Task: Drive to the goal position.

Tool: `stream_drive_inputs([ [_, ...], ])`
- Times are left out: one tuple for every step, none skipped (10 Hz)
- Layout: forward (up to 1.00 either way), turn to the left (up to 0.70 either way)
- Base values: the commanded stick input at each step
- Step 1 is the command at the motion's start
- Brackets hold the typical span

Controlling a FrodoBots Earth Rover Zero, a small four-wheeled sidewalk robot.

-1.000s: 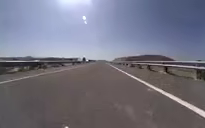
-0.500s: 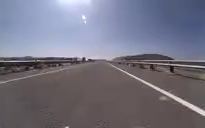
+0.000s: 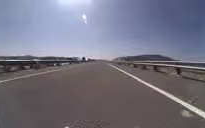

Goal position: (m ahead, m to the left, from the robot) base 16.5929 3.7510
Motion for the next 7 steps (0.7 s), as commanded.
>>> stream_drive_inputs([
  [1.00, 0.00],
  [1.00, 0.00],
  [1.00, 0.00],
  [1.00, 0.00],
  [1.00, 0.00],
  [1.00, 0.00],
  [1.00, 0.00],
])
